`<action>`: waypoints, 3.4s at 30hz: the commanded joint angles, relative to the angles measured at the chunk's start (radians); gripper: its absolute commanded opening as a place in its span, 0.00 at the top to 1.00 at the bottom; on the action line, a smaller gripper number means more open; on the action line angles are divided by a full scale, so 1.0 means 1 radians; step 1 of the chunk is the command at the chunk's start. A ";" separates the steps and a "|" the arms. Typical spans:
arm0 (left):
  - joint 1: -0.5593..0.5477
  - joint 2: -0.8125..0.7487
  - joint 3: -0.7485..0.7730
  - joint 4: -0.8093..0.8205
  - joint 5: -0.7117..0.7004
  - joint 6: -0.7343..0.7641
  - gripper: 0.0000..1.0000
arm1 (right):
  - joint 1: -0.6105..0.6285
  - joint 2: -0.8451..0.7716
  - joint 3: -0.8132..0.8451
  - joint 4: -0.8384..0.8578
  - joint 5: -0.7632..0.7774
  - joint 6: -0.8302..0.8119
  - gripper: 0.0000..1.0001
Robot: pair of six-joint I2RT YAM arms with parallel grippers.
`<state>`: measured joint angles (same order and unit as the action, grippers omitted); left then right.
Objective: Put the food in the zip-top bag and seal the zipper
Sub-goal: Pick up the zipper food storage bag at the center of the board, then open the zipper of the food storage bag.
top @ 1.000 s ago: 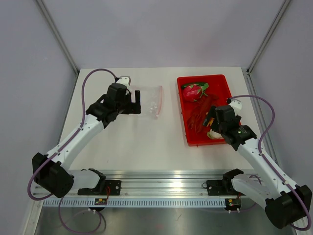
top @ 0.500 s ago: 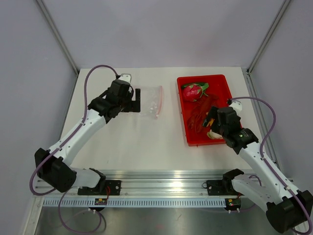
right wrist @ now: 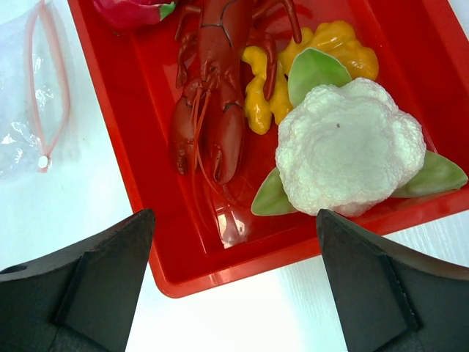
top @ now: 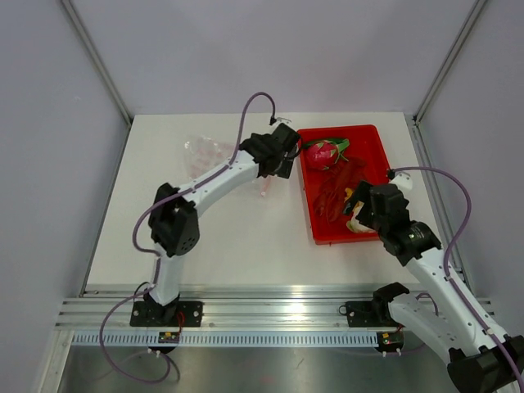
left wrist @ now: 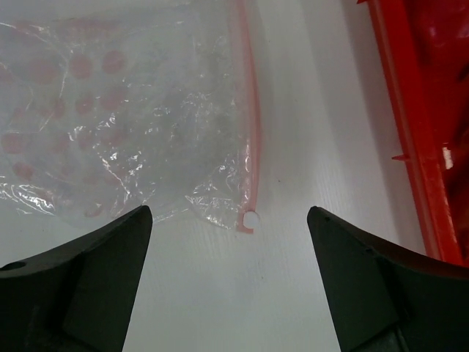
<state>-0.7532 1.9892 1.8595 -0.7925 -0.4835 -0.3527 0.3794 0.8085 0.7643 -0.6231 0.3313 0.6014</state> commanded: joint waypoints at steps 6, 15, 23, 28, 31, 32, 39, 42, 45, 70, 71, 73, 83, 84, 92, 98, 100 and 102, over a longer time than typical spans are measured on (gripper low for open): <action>-0.009 0.227 0.161 -0.004 -0.230 0.060 0.13 | 0.006 -0.055 0.001 -0.058 0.037 0.018 0.01; -0.006 0.368 0.254 0.010 -0.276 0.116 0.20 | 0.004 -0.066 -0.003 -0.067 0.031 0.034 0.00; 0.040 0.388 0.250 0.024 -0.262 0.121 0.46 | 0.006 -0.074 -0.010 -0.075 0.034 0.034 0.01; 0.063 0.361 0.231 0.029 -0.222 0.133 0.79 | 0.006 -0.068 -0.016 -0.061 0.023 0.035 0.00; 0.078 0.321 0.227 0.009 -0.164 0.152 1.00 | 0.004 -0.048 -0.019 -0.027 -0.006 0.031 0.00; 0.089 0.306 0.227 -0.003 -0.136 0.146 1.00 | 0.004 -0.039 -0.020 -0.014 -0.026 0.034 0.01; 0.178 -0.053 -0.011 0.031 0.179 0.023 1.00 | 0.004 0.106 0.053 0.129 -0.181 0.041 0.01; 0.189 -0.209 -0.147 0.107 0.281 -0.025 1.00 | 0.004 0.188 0.131 0.209 -0.290 0.057 0.01; 0.189 -0.270 -0.198 0.110 0.339 -0.068 1.00 | 0.015 0.283 0.179 0.315 -0.408 0.090 0.00; 0.198 -0.313 -0.226 0.110 0.474 -0.126 1.00 | 0.171 0.905 0.556 0.464 -0.506 0.265 0.28; 0.201 -0.326 -0.227 0.104 0.474 -0.124 1.00 | 0.171 0.917 0.561 0.461 -0.506 0.274 0.30; 0.209 -0.342 -0.229 0.096 0.468 -0.118 1.00 | 0.173 0.933 0.546 0.468 -0.503 0.285 0.30; 0.216 -0.397 -0.270 0.095 0.476 -0.117 1.00 | 0.196 1.005 0.547 0.603 -0.566 0.319 0.62; 0.218 -0.395 -0.266 0.095 0.477 -0.117 1.00 | 0.200 1.023 0.553 0.608 -0.568 0.319 0.87; 0.195 -0.392 -0.263 0.032 0.364 -0.086 0.76 | 0.243 0.988 0.579 0.568 -0.473 0.252 1.00; 0.144 -0.354 -0.223 0.007 0.270 -0.075 0.36 | 0.269 0.966 0.592 0.540 -0.448 0.250 1.00; 0.137 -0.343 -0.217 0.003 0.255 -0.071 0.39 | 0.270 0.959 0.586 0.546 -0.457 0.264 1.00; 0.130 -0.339 -0.223 0.003 0.256 -0.065 0.42 | 0.273 0.945 0.573 0.545 -0.459 0.268 1.00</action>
<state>-0.6174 1.6371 1.6020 -0.7902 -0.1745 -0.4377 0.6399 1.8236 1.3071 -0.0853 -0.1474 0.8696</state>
